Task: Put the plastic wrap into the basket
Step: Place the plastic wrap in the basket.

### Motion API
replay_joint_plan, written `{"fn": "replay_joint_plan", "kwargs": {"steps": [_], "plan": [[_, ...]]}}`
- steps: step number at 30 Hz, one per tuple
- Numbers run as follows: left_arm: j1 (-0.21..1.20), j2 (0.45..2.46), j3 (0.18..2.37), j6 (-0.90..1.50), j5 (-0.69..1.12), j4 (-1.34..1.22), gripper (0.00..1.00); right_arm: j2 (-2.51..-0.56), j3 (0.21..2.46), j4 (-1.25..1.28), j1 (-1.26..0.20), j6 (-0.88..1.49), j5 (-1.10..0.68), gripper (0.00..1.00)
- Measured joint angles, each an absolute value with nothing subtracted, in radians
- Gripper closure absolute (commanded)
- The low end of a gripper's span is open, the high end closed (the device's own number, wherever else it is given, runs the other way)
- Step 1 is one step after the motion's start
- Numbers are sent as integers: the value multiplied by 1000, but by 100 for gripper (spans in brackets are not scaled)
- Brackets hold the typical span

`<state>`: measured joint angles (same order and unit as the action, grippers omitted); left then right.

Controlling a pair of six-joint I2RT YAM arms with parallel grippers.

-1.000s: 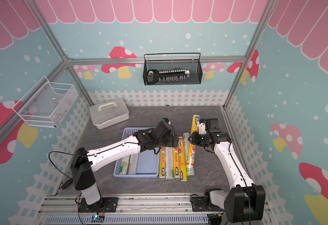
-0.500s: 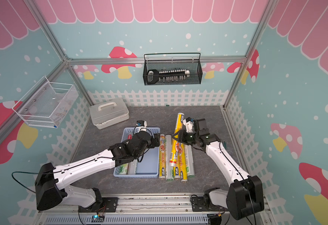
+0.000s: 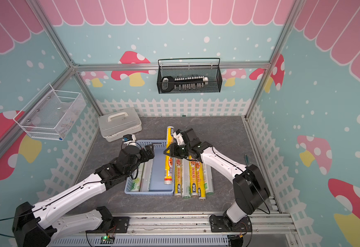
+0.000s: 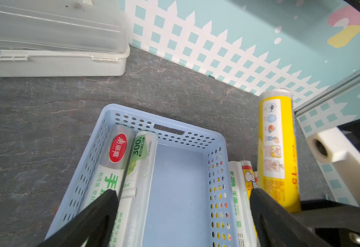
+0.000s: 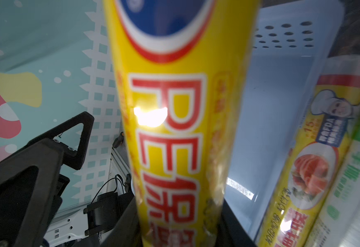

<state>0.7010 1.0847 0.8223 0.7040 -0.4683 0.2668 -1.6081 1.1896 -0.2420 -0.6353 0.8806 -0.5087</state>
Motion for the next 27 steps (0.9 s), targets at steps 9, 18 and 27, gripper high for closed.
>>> {"fn": "replay_joint_plan", "kwargs": {"steps": [9, 18, 27], "plan": [[641, 1030, 788, 727, -421, 320, 1, -1797, 1299, -232, -754, 923, -488, 79], [634, 1034, 784, 765, -398, 378, 1, -1900, 1356, -272, -775, 956, -469, 78], [630, 1034, 784, 790, -393, 424, 1, -2006, 1412, -338, -775, 959, -461, 74]]}}
